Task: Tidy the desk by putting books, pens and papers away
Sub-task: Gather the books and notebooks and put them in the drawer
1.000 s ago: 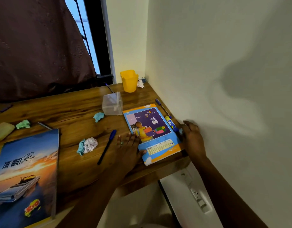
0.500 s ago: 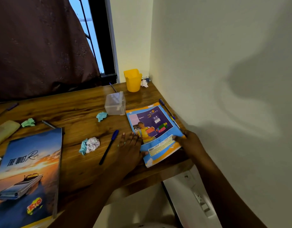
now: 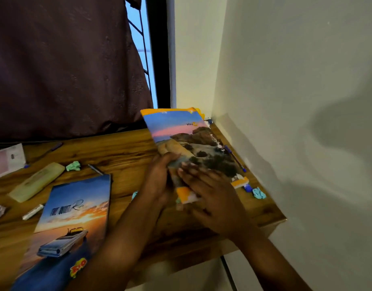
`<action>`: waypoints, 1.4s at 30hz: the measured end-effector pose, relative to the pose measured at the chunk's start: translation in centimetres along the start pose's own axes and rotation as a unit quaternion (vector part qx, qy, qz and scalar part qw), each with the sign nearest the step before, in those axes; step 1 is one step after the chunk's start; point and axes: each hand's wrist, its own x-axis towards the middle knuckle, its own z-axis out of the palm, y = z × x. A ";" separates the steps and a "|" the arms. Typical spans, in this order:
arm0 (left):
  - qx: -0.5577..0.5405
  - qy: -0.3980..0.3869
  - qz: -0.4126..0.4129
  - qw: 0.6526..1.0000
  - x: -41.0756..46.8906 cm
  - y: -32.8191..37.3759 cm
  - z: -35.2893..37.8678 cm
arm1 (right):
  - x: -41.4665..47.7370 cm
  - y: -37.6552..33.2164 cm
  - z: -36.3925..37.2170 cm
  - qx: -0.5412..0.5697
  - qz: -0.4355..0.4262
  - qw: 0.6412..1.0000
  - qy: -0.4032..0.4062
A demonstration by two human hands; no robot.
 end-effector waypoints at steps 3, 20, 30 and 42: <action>-0.002 0.047 -0.011 0.999 -1.2 2.5 -4.1 | 2.0 -1.4 0.8 0.193 0.086 0.977 0.014; 0.502 0.126 0.105 0.849 -9.9 4.6 -34.2 | 6.1 -17.3 21.4 0.349 0.329 0.877 -0.038; 0.634 0.139 0.070 0.758 -8.6 0.2 -39.2 | 4.7 -17.3 25.0 0.222 0.359 0.906 -0.035; 0.640 0.130 0.071 0.754 -8.3 0.4 -39.7 | 4.3 -16.6 25.4 0.199 0.370 0.905 -0.067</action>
